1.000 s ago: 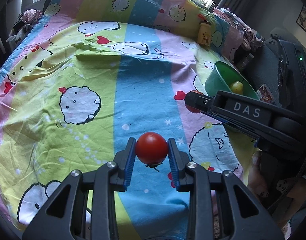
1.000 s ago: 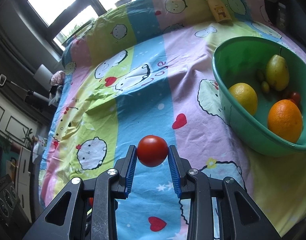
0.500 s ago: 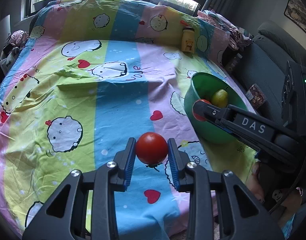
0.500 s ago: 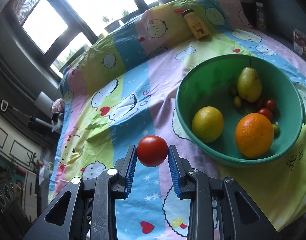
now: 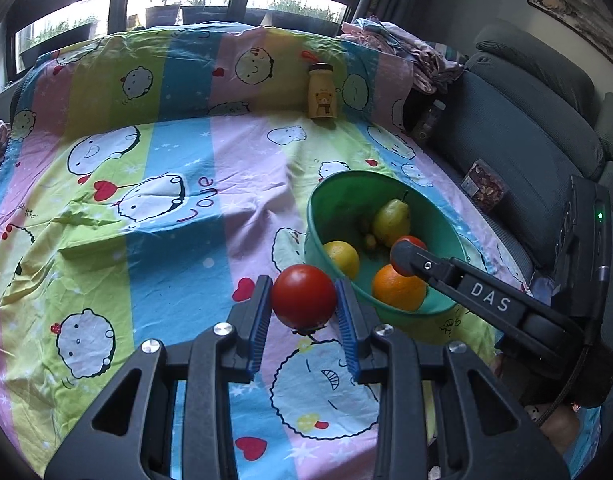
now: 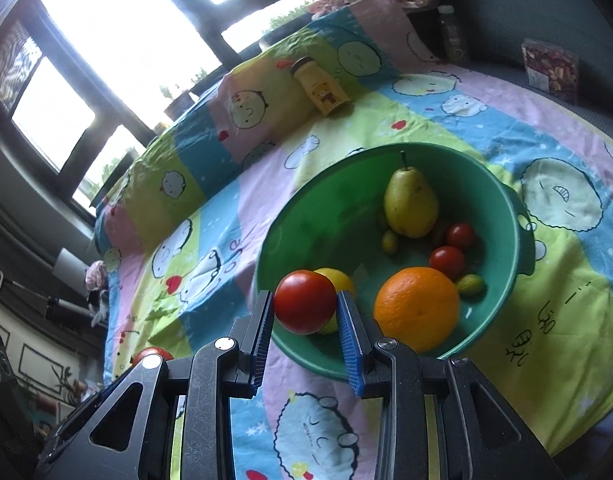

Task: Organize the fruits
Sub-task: 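Lift and carry the cherry tomatoes in both grippers over the basin, then open both grippers to drop the tomatoes into the basin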

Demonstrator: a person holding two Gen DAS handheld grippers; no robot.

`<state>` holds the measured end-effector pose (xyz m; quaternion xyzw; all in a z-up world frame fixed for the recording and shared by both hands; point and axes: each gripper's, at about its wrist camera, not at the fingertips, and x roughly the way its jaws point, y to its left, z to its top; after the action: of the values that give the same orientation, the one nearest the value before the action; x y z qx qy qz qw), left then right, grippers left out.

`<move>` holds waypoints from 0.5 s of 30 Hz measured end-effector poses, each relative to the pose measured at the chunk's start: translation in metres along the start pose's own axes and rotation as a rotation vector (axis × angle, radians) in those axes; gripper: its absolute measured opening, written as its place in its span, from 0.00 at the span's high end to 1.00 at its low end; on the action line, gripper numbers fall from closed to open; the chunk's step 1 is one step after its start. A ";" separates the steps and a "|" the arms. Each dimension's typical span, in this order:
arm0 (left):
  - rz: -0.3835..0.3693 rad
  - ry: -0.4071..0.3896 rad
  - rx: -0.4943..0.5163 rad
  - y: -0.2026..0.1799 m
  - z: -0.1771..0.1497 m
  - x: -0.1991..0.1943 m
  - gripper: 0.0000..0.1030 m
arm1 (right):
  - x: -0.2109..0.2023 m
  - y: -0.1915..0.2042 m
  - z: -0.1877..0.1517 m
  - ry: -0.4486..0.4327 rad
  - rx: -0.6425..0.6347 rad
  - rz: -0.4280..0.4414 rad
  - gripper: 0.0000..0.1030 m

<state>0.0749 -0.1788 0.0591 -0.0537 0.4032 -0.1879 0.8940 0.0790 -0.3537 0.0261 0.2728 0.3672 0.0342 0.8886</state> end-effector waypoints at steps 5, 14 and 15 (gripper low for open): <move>-0.028 0.021 0.030 -0.016 0.009 0.016 0.70 | 0.000 -0.018 0.006 -0.011 0.042 -0.019 0.67; -0.094 0.073 0.038 -0.035 0.014 0.045 0.70 | 0.008 -0.045 0.011 0.010 0.102 -0.039 0.67; -0.101 0.081 0.037 -0.036 0.014 0.049 0.70 | 0.008 -0.048 0.012 0.010 0.110 -0.038 0.67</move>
<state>0.1043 -0.2313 0.0433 -0.0498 0.4322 -0.2423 0.8672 0.0860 -0.3974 0.0035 0.3140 0.3781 -0.0015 0.8709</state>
